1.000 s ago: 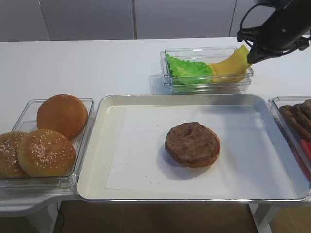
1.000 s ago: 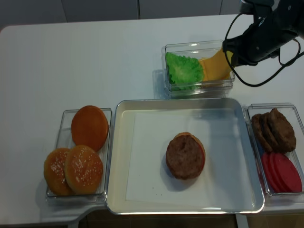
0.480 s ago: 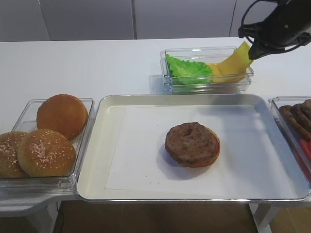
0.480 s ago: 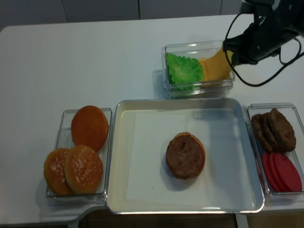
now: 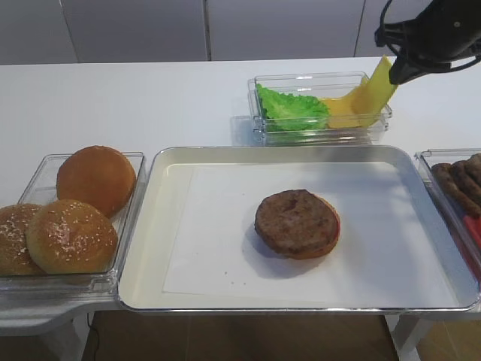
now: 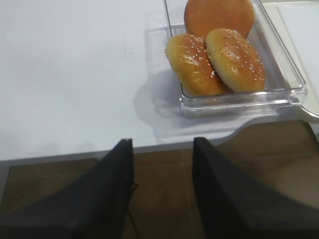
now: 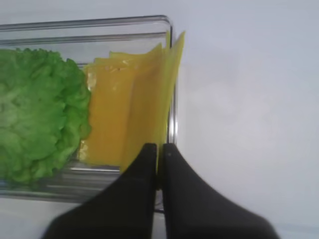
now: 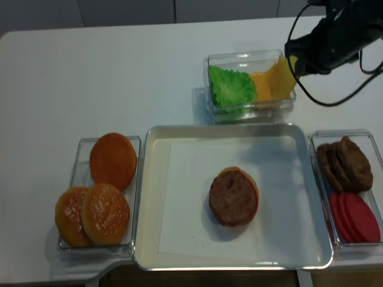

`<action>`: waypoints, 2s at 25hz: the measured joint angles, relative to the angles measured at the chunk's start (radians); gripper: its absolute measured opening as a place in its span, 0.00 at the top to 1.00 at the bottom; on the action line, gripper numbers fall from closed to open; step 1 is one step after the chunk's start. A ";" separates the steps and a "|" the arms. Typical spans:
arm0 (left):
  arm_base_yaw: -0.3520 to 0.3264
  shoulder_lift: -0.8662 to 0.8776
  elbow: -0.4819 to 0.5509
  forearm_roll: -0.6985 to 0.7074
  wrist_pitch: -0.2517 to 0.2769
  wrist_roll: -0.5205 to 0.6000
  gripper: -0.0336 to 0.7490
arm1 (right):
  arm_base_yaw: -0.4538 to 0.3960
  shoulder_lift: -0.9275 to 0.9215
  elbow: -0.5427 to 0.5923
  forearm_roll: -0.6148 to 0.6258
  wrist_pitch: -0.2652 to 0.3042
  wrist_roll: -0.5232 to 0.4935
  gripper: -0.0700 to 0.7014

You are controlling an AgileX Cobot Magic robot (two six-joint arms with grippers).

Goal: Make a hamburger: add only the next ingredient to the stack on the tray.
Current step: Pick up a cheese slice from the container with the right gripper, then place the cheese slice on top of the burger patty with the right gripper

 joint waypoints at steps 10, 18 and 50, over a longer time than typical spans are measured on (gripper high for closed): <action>0.000 0.000 0.000 0.000 0.000 0.000 0.58 | 0.000 -0.142 0.000 0.041 0.126 -0.025 0.89; 0.000 0.000 0.000 0.000 0.000 0.000 0.58 | 0.000 -0.288 0.068 0.051 0.193 -0.026 0.89; 0.000 0.000 0.000 0.000 0.000 0.000 0.58 | 0.453 -0.446 0.488 0.391 0.035 -0.123 0.89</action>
